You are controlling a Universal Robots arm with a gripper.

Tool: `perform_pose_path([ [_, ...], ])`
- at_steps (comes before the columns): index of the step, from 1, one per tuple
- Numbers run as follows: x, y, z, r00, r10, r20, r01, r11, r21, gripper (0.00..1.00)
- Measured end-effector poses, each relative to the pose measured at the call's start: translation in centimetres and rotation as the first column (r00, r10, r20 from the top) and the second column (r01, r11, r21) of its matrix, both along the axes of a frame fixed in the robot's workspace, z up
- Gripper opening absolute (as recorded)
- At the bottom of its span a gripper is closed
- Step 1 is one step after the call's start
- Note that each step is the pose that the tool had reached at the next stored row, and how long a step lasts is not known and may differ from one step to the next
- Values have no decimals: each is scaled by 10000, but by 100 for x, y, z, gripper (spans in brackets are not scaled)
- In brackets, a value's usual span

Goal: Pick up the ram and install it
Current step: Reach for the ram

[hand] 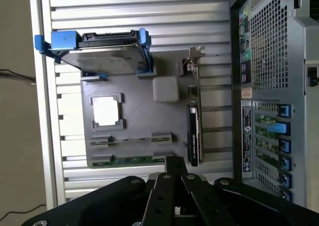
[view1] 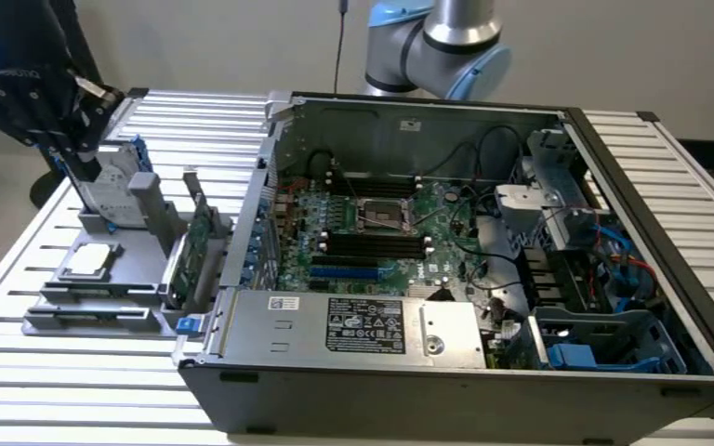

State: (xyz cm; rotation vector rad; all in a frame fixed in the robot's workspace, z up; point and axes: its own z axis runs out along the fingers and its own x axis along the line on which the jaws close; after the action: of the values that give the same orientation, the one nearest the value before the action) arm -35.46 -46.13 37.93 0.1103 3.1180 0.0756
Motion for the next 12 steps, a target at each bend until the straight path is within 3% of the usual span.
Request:
perform_pose_path([
  [12,-541,-103,-59,10000,-1,0,1,10000,0,11],
])
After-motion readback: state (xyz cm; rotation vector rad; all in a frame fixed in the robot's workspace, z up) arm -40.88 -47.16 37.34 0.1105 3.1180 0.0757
